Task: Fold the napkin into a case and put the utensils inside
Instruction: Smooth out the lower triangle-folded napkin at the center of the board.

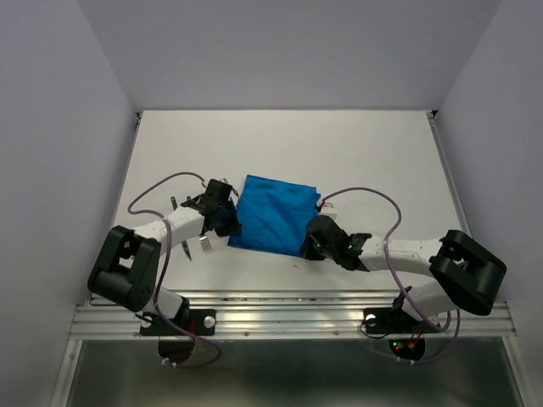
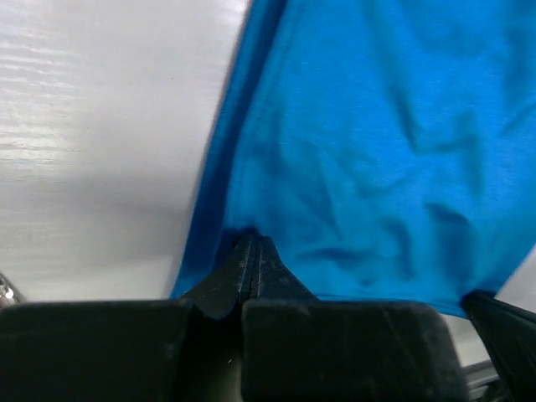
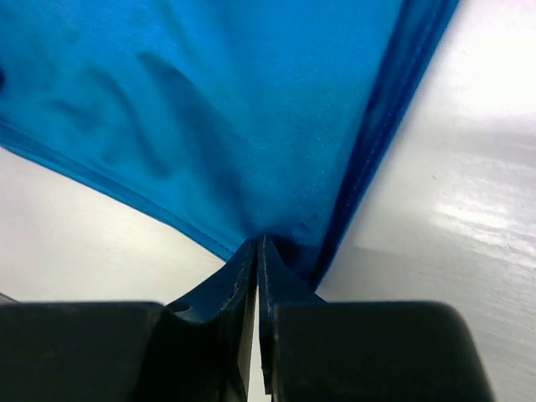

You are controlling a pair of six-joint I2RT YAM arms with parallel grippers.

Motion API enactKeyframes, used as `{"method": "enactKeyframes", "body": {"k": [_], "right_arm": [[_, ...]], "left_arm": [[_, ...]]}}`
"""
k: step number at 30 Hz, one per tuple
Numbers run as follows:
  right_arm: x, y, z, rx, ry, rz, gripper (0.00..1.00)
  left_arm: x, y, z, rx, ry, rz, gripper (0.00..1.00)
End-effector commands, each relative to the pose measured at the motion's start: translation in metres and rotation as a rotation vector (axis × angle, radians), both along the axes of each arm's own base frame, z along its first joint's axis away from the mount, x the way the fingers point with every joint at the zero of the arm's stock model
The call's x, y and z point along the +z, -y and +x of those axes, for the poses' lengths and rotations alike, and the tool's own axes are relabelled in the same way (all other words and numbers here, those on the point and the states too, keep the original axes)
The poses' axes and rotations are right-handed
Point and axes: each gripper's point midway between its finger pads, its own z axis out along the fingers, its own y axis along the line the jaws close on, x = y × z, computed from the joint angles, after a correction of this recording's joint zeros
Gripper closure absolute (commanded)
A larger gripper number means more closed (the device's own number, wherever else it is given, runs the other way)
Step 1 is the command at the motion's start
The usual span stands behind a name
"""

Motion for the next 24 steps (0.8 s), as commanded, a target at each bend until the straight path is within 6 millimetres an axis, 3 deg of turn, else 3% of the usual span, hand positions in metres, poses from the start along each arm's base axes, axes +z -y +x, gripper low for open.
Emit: {"method": "enactKeyframes", "body": {"k": [1, 5, 9, 12, 15, 17, 19, 24], "right_arm": [[-0.002, -0.004, 0.003, -0.051, -0.014, 0.033, 0.91], [-0.016, 0.012, -0.005, -0.075, -0.042, -0.017, 0.93], [-0.017, 0.027, -0.011, -0.089, -0.038, -0.047, 0.95], [-0.003, 0.034, -0.008, -0.107, -0.004, -0.049, 0.94], [0.030, 0.045, 0.002, -0.156, 0.097, -0.017, 0.50], [0.041, 0.058, 0.008, -0.202, 0.154, -0.033, 0.32], [0.046, 0.069, 0.019, -0.239, 0.159, -0.026, 0.28], [0.015, 0.059, 0.012, -0.135, 0.012, -0.055, 0.19]], "left_arm": [[-0.011, 0.003, 0.003, -0.039, -0.027, 0.016, 1.00], [-0.016, 0.009, 0.000, -0.035, -0.040, -0.016, 1.00], [-0.005, 0.009, 0.002, -0.033, -0.005, -0.026, 1.00], [0.006, 0.008, 0.005, -0.029, 0.026, -0.025, 1.00], [0.016, 0.009, 0.008, -0.035, 0.050, -0.033, 1.00], [0.022, 0.009, 0.013, -0.031, 0.062, -0.026, 1.00], [0.028, 0.010, 0.018, -0.033, 0.078, -0.025, 1.00], [0.031, 0.016, 0.027, -0.052, 0.080, -0.026, 1.00]]}}
